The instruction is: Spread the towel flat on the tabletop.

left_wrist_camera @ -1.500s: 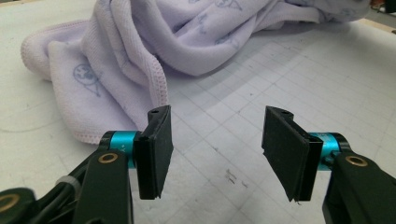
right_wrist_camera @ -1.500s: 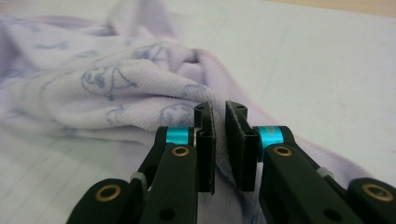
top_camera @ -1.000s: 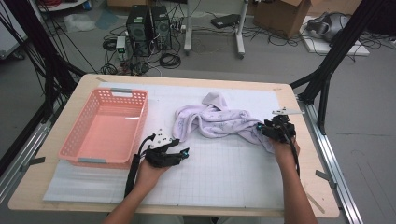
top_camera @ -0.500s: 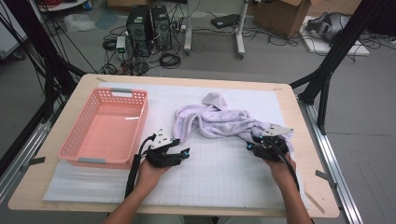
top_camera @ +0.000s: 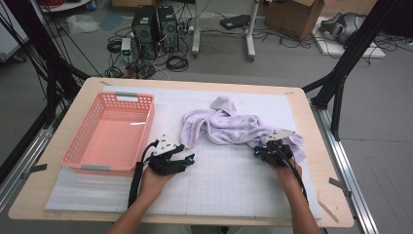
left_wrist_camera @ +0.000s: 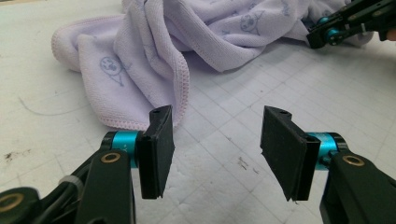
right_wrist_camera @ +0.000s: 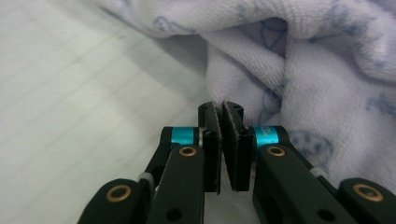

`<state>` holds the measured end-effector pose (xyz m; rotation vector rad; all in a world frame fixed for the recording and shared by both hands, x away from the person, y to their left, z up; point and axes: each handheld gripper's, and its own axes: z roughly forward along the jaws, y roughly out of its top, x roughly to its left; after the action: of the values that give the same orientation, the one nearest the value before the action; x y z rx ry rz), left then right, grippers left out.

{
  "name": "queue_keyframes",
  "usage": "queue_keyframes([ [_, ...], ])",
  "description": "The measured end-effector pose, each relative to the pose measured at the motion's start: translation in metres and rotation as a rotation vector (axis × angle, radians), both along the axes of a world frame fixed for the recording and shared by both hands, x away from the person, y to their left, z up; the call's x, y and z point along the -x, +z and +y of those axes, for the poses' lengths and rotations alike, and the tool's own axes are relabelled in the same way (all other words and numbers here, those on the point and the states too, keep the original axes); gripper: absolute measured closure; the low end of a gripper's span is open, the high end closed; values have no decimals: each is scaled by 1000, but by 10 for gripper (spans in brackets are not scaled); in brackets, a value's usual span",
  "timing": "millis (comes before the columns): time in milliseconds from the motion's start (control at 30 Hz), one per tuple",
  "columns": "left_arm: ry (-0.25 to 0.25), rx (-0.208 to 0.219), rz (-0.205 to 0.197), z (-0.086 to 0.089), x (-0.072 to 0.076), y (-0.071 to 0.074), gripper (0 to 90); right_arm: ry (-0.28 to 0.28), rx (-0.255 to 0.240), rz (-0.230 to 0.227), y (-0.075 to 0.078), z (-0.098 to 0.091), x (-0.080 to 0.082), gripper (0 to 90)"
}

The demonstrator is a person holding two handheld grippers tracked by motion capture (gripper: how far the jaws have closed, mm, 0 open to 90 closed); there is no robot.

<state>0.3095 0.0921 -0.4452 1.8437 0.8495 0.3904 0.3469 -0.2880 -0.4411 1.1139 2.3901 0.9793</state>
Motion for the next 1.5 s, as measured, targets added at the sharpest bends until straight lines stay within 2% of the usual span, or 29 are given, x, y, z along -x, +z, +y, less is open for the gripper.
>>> queue_keyframes([
  [67,2,2,0,1,2,1,445,43,-27,23,2,10,10,869],
  [200,12,-2,-11,2,9,3,447,118,-88,34,5,36,28,868],
  [233,15,-7,-15,3,12,3,446,118,-88,34,5,36,28,868],
  [267,19,-13,-16,4,15,3,446,147,-117,50,4,51,35,868],
  [400,45,-22,-7,10,29,2,451,222,-127,66,1,84,45,867],
  [433,45,-22,-7,10,29,2,452,222,-127,66,1,84,45,867],
  [467,54,-19,-5,13,34,2,452,251,-146,69,1,97,47,867],
  [533,59,-18,-5,15,36,3,452,261,-157,74,1,102,48,864],
  [567,63,-14,-4,16,37,3,452,281,-171,76,2,108,49,853],
  [600,70,-9,6,18,39,3,453,279,-160,41,6,111,53,753],
  [667,71,-7,10,18,39,3,454,254,-175,6,14,101,56,704],
  [733,65,-11,30,17,40,1,454,208,-211,-39,25,81,62,693],
  [767,63,-15,38,16,39,0,455,179,-213,-71,30,68,65,684],
  [800,63,-15,38,16,39,0,458,144,-194,-104,35,55,69,681],
  [833,57,-9,48,15,38,-1,458,144,-194,-104,35,55,69,681],
  [867,52,-1,61,13,38,-1,466,52,-153,-157,41,25,75,670],
  [900,45,4,65,11,37,-2,472,23,-144,-167,42,16,77,660],
  [933,32,1,74,7,35,-2,474,-31,-124,-176,41,2,79,635],
  [967,12,-3,92,-1,32,-3,476,-62,-121,-170,38,-7,79,624],
  [1033,-16,3,126,-12,28,-4,478,-107,-108,-162,33,-17,80,576],
  [1067,-16,3,126,-12,28,-4,477,-127,-98,-161,30,-20,80,566],
  [1133,-47,4,152,-28,23,-5,473,-143,-84,-162,27,-21,79,566],
  [1167,-61,3,166,-36,21,-5,465,-143,-88,-153,24,-21,77,602],
  [1200,-87,-6,182,-49,17,-4,449,-119,-99,-135,19,-23,74,720],
  [1233,-87,-6,182,-49,17,-4,446,-116,-92,-125,17,-24,73,797],
  [1267,-93,-11,188,-56,16,-4,440,-116,-92,-125,17,-24,73,797],
  [1300,-96,-17,193,-62,14,-4,437,-112,-54,-135,16,-27,76,884],
  [1433,-97,-34,205,-80,7,-6,434,-121,-43,-149,18,-38,85,895],
  [1500,-92,-77,206,-91,5,-7,482,-151,-46,-156,20,-51,95,895],
])
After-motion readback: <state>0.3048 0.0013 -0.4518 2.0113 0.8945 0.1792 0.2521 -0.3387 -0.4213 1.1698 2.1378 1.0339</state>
